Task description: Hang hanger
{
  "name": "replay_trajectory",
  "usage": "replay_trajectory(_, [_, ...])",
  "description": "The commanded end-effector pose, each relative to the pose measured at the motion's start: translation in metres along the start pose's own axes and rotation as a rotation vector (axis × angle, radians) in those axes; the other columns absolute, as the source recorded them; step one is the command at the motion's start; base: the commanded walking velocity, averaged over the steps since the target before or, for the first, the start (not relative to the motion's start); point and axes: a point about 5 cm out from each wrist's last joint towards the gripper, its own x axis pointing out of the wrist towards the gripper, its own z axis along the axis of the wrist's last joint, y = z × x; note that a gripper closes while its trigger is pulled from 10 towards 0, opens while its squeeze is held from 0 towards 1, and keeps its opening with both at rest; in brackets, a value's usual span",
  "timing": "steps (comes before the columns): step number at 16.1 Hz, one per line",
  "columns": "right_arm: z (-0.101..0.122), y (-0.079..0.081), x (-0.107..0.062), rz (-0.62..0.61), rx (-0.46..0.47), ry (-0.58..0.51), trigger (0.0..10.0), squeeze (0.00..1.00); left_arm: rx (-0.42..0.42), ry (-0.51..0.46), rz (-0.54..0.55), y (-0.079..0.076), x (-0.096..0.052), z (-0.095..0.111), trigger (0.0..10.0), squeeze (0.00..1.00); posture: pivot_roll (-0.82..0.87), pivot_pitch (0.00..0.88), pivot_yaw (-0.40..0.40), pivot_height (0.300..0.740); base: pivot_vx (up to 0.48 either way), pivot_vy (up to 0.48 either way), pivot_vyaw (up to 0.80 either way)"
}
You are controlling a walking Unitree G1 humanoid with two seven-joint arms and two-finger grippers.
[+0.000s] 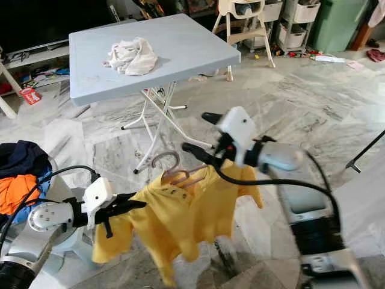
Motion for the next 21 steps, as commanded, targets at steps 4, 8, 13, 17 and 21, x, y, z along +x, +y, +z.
replay_trajectory(4, [-0.018,0.010,-0.019,0.253,-0.125,0.173,10.0,1.00,0.043,-0.018,0.020,0.012,-0.011,0.007,0.0,0.00,-0.01,0.008,0.067,0.740,0.000,0.000,0.00])
replay_trajectory(8, [-0.035,0.008,-0.026,0.350,-0.220,0.304,10.0,1.00,0.085,-0.010,-0.037,0.006,-0.008,0.011,0.0,0.00,-0.01,0.014,0.068,0.740,0.000,0.000,0.00])
replay_trajectory(13, [-0.045,0.022,-0.016,0.428,-0.270,0.311,10.0,1.00,0.154,-0.030,-0.133,-0.008,-0.002,0.024,0.0,0.00,0.00,0.020,0.066,0.740,0.000,0.000,0.00])
replay_trajectory(17, [-0.052,0.017,-0.023,0.440,-0.279,0.348,10.0,0.47,0.168,-0.015,-0.163,-0.012,-0.007,0.027,0.0,0.00,0.00,0.022,0.069,0.740,0.000,0.000,0.00])
replay_trajectory(21, [-0.057,0.013,-0.033,0.503,-0.288,0.405,10.0,0.00,0.179,0.004,-0.169,-0.011,-0.012,0.026,0.0,0.00,0.01,0.022,0.070,0.740,0.000,0.000,0.00])
